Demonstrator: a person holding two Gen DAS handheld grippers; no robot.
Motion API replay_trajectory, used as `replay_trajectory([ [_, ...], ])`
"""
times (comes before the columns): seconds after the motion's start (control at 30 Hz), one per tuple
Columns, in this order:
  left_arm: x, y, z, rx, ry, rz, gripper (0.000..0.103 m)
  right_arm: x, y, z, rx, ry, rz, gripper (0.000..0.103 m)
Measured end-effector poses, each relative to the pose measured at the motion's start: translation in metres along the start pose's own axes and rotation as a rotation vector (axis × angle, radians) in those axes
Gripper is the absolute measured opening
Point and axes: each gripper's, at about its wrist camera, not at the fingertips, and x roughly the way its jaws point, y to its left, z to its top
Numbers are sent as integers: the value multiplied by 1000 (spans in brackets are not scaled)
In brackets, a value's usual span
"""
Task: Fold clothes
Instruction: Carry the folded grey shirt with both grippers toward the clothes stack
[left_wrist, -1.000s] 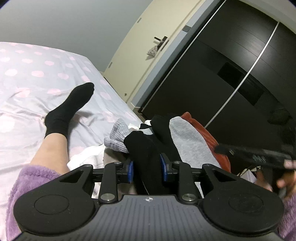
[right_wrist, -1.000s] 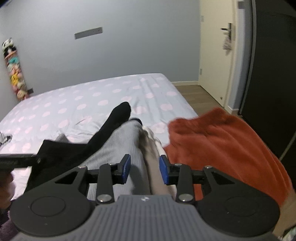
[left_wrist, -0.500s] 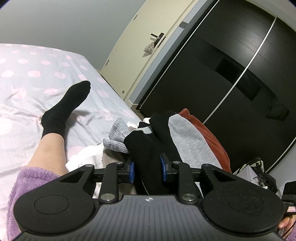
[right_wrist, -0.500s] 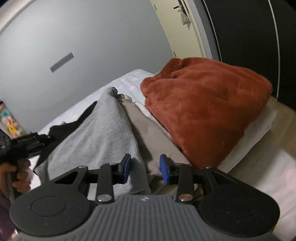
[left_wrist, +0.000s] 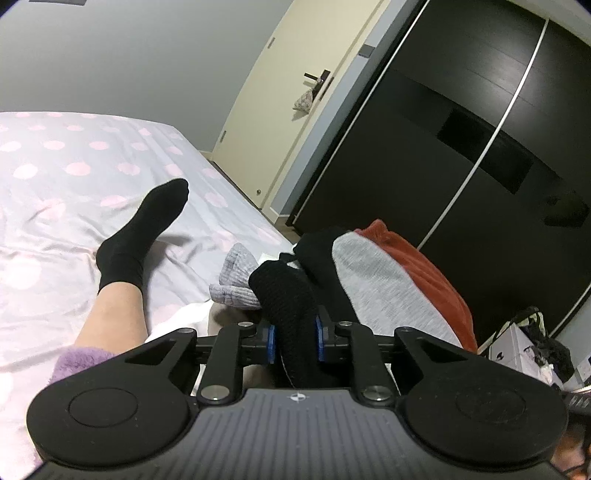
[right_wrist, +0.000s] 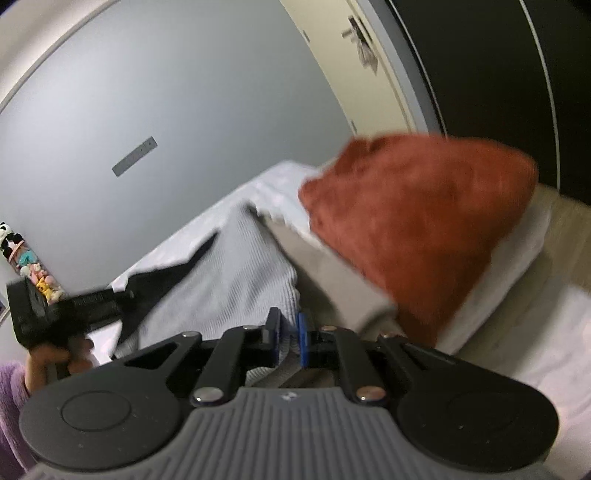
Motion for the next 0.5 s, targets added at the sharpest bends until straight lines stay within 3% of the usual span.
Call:
replay_trajectory([
  [0.1, -6, -6, 1, -46, -13, 9, 16, -10, 12, 29, -33, -37, -18, 10],
  [0.2, -12, -11, -3, -91, -26, 27, 16, -6, 8, 44, -23, -12, -62, 10],
  [0.33, -6, -11, -24, -106, -16, 47, 16, 13, -23, 30, 83, 70, -143, 8],
  [0.5, 4, -1, -29, -97, -15, 34, 17, 21, -51, 0, 206, 64, -105, 9],
])
